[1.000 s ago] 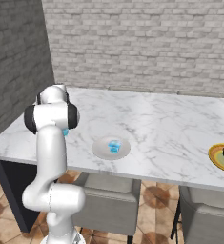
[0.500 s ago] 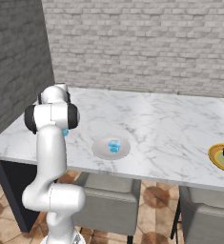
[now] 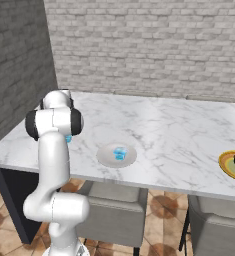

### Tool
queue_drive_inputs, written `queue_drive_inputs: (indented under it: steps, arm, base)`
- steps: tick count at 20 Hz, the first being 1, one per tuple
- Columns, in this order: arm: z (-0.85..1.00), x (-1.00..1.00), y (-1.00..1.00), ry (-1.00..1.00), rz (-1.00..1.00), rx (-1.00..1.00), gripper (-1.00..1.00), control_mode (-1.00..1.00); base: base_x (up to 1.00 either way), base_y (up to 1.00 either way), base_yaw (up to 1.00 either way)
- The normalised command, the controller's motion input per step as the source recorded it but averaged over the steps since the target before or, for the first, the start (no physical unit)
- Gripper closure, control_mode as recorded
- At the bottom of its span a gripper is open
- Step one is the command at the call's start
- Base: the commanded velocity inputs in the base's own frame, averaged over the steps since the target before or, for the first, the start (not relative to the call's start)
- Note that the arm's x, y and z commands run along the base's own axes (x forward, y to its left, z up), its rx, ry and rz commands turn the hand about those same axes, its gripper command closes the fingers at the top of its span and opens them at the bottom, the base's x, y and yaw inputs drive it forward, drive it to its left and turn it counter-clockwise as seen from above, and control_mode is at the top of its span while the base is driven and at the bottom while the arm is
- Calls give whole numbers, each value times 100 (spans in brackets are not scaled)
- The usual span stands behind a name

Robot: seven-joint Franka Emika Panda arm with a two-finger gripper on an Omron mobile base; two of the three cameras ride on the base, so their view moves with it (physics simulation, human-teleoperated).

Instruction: Place two yogurt containers on each plate.

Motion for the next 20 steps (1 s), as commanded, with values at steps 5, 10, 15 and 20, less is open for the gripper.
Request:
queue_drive_inputs:
  steps: [5, 10, 15, 20]
  arm:
    - [0, 0, 5, 0, 0, 0, -100, -100]
    - [0, 0, 9, 0, 0, 0, -100, -100]
    - [0, 0, 8, 0, 0, 0, -100, -100]
    - [-1, 0, -3, 0, 0, 0, -100, -100]
  base:
    - [0, 0, 0]
    - [0, 0, 0]
    - [0, 0, 0]
    - [0, 0, 0]
